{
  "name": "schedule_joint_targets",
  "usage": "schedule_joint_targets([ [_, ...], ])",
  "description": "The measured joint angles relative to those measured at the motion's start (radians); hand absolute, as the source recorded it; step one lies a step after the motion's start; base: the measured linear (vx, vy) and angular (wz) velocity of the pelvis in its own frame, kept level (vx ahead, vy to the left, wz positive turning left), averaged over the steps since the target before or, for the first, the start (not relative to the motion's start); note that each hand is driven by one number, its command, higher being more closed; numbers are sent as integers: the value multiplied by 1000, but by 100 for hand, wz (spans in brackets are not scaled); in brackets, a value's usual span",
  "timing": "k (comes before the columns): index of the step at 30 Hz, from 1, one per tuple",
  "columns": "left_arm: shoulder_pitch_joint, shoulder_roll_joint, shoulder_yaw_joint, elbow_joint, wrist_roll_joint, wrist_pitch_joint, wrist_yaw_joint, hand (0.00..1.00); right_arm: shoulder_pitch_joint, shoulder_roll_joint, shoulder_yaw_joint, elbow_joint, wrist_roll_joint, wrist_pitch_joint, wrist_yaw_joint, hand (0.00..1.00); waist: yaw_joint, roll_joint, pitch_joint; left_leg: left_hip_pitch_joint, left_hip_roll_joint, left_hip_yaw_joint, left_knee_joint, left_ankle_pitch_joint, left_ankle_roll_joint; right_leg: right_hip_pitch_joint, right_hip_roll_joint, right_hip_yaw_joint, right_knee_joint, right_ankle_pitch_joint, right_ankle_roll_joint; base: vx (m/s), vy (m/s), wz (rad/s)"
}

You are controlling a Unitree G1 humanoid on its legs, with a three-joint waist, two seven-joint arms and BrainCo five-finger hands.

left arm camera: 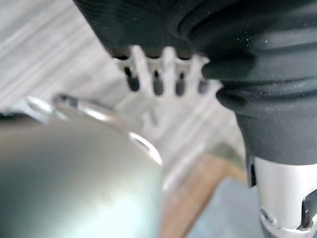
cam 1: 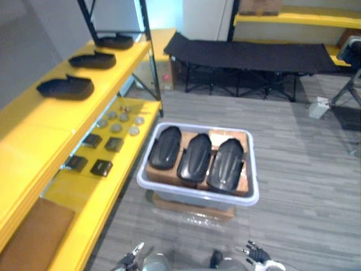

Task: Walk over and take plastic housings, then place them on the shelf

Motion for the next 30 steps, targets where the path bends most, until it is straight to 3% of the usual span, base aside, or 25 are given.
schedule_joint_targets([
  [2, 2, 13, -40, 0, 22, -6, 1, 0, 43, -28, 188, -200, -114, -94, 94, 0, 1, 0, 0, -36, -6, -4, -149, 131, 19, -3, -7, 0, -9, -13, 24, 212, 59, -5],
  [3, 5, 16, -46, 2, 23, -5, 1, 0, 47, -44, 253, -247, -138, -119, 122, 0, 1, 0, 0, -35, -7, -5, -166, 191, 23, -2, -6, 2, -8, -19, 31, 173, 136, -5],
  [4, 8, 39, -75, 1, 26, -5, -2, 0, 37, -68, 395, -330, -170, -161, 166, 0, 7, -25, -1, -32, -21, -7, -184, 250, 23, -4, -20, 6, -6, -27, 47, 139, 121, 5],
  [5, 6, 54, -102, 1, 40, -6, -3, 0, 24, -76, 488, -393, -186, -193, 191, 0, 8, -44, -11, -32, -42, -7, -212, 255, 31, -13, -37, 1, -8, -31, 56, 190, 156, 14],
  [6, -1, 86, -136, 1, 52, -10, -7, 0, -13, -82, 606, -478, -182, -239, 213, 0, 11, -85, -10, -36, -64, -6, -236, 262, 41, -23, -56, -2, -9, -31, 66, 145, 112, 18],
  [8, -13, 116, -160, 3, 61, -16, -8, 0, -88, -76, 733, -619, -138, -259, 248, 0, 20, -117, -3, -57, -85, -12, -232, 261, 47, -25, -73, -18, -26, -21, 82, 146, 105, 21],
  [10, -26, 122, -190, 3, 78, -27, -8, 0, -188, -53, 790, -737, -62, -251, 251, 0, 44, -127, -6, -59, -102, -15, -231, 254, 59, -19, -83, -30, -36, -12, 93, 99, 84, 20],
  [12, -33, 116, -213, 2, 102, -44, -8, 0, -317, -17, 794, -796, 29, -241, 231, 0, 63, -119, -1, -50, -114, -18, -231, 247, 70, -6, -92, -37, -35, -6, 97, 47, 84, 14],
  [15, -30, 114, -254, 0, 165, -56, -9, 0, -492, 66, 695, -856, 88, -205, 64, 0, 66, -100, 11, -48, -122, -29, -226, 243, 76, 1, -99, -55, -32, -4, 94, 1, 36, 10],
  [17, -25, 114, -258, 0, 170, -67, -8, 0, -580, 102, 526, -859, 87, -164, -134, 0, 66, -98, 12, -48, -119, -28, -214, 237, 78, 4, -96, -52, -31, -4, 94, -40, 1, -3],
  [18, -23, 114, -258, 0, 169, -72, -7, 0, -593, 99, 472, -860, 81, -150, -182, 0, 65, -97, 13, -47, -118, -27, -211, 235, 78, 6, -96, -51, -31, -4, 94, -62, 1, -8],
  [20, -17, 113, -258, -6, 168, -96, -1, 0, -601, 52, 276, -869, 47, -99, -380, 0, 59, -87, 31, -47, -114, -11, -194, 223, 81, 1, -98, -37, -25, -4, 94, -87, 15, -22],
  [22, -19, 112, -258, -26, 166, -115, 10, 0, -588, -13, 162, -883, 38, -91, -491, 0, 55, -78, 69, -58, -111, 7, -193, 217, 81, -29, -103, -14, -10, -7, 92, -172, 37, -33],
  [26, -36, 117, -257, -56, 155, -166, 42, 0, -488, -130, -62, -939, 44, -91, -668, 0, 1, -71, 163, -178, -90, 26, -143, 225, 93, -162, -97, 17, 41, -10, 82, -150, 34, -22],
  [27, -52, 120, -256, -62, 154, -181, 45, 0, -447, -136, -127, -938, 53, -91, -703, 0, -3, -75, 198, -199, -76, 31, -115, 223, 96, -185, -89, 32, 54, -5, 86, -78, 11, -20],
  [30, -82, 139, -256, -66, 152, -209, 70, 0, -385, -137, -199, -920, 69, -99, -765, 0, -25, -85, 224, -290, -37, 39, -28, 189, 96, -270, -63, 56, 98, 0, 85, -36, 4, -27],
])
